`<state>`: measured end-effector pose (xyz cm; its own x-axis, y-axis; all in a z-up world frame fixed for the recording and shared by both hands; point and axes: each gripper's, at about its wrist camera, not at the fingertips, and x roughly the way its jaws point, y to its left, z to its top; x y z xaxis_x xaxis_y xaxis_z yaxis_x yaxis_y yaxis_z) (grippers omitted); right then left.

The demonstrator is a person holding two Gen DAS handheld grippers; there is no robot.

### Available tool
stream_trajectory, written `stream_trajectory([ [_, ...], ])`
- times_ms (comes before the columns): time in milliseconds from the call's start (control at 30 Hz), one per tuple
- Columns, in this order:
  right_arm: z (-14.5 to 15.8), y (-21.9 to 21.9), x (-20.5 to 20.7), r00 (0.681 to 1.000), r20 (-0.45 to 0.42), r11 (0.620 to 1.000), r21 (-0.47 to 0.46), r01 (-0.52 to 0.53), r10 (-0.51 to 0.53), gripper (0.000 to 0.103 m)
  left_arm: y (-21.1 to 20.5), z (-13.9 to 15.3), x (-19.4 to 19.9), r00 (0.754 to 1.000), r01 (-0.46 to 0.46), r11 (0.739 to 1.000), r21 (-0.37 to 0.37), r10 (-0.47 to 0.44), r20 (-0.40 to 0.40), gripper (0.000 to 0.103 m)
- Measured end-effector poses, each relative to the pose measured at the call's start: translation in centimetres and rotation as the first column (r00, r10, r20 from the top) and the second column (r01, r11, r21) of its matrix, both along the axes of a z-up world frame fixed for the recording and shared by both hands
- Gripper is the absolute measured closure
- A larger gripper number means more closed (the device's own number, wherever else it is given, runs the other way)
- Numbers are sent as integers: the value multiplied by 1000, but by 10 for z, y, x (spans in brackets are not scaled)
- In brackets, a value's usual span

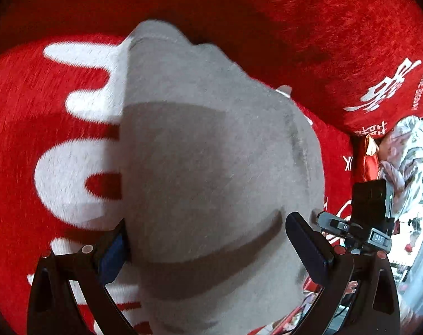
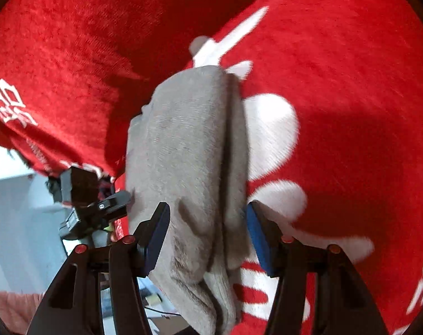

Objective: Fold small clothes

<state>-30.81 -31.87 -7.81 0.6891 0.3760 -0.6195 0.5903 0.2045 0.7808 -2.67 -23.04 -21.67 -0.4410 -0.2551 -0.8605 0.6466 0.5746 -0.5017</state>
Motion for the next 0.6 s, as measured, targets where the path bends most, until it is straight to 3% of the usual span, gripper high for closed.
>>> stream_trajectory([
  [200, -3, 1, 36, 996, 46, 997, 2, -77, 76, 40, -13, -1, -9, 998, 27, 999, 21, -29, 51, 0],
  [333, -9, 3, 38, 998, 60, 999, 35, -37, 35, 40, -11, 0, -9, 997, 39, 999, 17, -40, 64, 1],
  [367, -9, 4, 36, 998, 57, 999, 44, -23, 21, 42, -9, 2, -9, 997, 33, 999, 16, -34, 68, 6],
  [467, -9, 6, 32, 1000, 19, 998, 65, 0, -1, 66, -6, 11, -10, 994, 33, 999, -12, -32, 100, 23],
  [500, -7, 7, 30, 999, 27, 997, 71, 15, -17, 71, -5, 14, -12, 993, 44, 999, -23, -41, 114, 27],
  [567, -2, 9, 29, 998, 43, 996, 77, 34, -37, 71, -1, 20, -13, 991, 60, 997, -47, -53, 126, 44],
  [600, 2, 11, 30, 998, 51, 996, 79, 41, -45, 72, 1, 23, -11, 991, 59, 996, -59, -52, 120, 47],
])
